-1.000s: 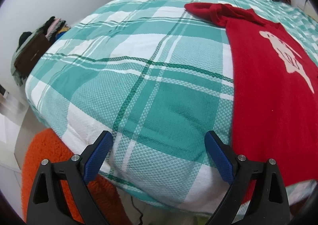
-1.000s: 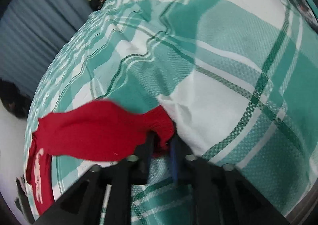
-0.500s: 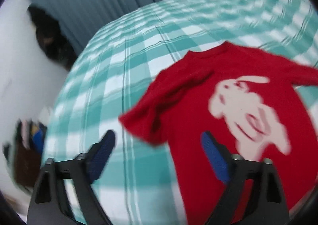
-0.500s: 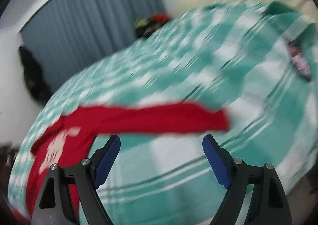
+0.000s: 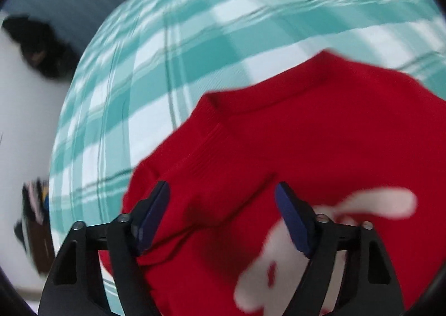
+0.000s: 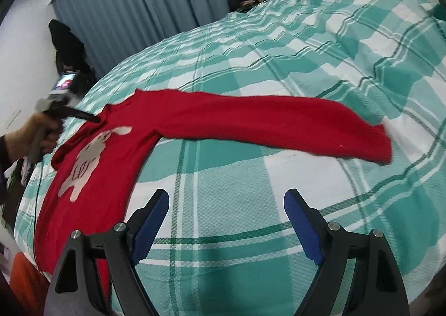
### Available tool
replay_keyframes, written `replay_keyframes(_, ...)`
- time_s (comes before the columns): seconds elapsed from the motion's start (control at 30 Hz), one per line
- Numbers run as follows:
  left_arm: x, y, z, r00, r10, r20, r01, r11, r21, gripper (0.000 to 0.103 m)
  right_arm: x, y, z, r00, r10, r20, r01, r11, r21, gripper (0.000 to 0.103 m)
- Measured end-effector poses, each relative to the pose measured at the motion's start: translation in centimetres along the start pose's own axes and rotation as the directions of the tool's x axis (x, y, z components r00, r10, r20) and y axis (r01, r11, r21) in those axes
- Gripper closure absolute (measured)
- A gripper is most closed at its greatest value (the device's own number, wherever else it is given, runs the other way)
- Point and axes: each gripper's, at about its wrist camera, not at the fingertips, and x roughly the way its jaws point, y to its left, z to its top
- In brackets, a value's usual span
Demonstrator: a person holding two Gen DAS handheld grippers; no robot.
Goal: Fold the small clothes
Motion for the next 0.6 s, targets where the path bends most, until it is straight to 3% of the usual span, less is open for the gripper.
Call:
replay_keyframes(0.03,0.6,0.2,0.0,1.0,-0.004,-0.013,0.004,1.0,-0.018,0.063,0.2,0.3,-0.1,1.0,0.003,-0.009,-0.003,1.0,-0.013,0.019)
replay_keyframes(0.07,1.1,0.8,-0.1,0.999,-0.027,-0.025,0.025,0.999,-0.048,0.093,0.4,0.4,-0.2,1.0,0.004,-0.015,-0.004,1.0,-0.021,0.019)
replay_keyframes(0.13,0.1,2.9,-0.9,0.996,-0.078,0.033,0.082,0.986,-0.145,0.096,0.5,0.8,-0.2,1.0,0.009,-0.021,-0.009,0.999,-0.039,0.019)
replay_keyframes(0.23,-3.4,8.7,-3.6,0.977,-0.154,0.147,0.192,0.935,-0.298,0.096,0.6,1.1,-0.2,1.0,0.012,-0.019,-0.013,0.999,-0.053,0.019)
replay_keyframes(0.3,-6.0,15.0,-7.8,0.959,-0.181,0.218,0.261,0.864,-0.431,0.096,0.6,1.3,-0.2,1.0,0.012,-0.017,-0.013,0.998,-0.058,0.019)
replay_keyframes(0.33,-7.0,18.7,-10.6,0.953,-0.178,0.244,0.283,0.813,-0.509,0.096,0.6,1.3,-0.2,1.0,0.012,-0.016,-0.013,0.998,-0.058,0.019)
replay_keyframes(0.43,-7.9,26.7,-18.8,0.953,-0.149,0.262,0.292,0.675,-0.678,0.096,0.6,1.4,-0.3,1.0,0.005,-0.015,-0.005,0.998,-0.055,0.019)
replay_keyframes(0.5,-6.4,31.6,-25.2,0.974,-0.109,0.2,0.225,0.593,-0.773,0.094,0.7,1.5,-0.3,1.0,0.001,-0.012,-0.002,0.998,-0.057,0.019)
replay_keyframes(0.6,-2.5,34.9,-32.8,0.992,-0.106,0.068,0.112,0.5,-0.859,0.082,1.3,2.1,-0.6,1.0,-0.006,-0.03,0.004,0.997,-0.076,0.019)
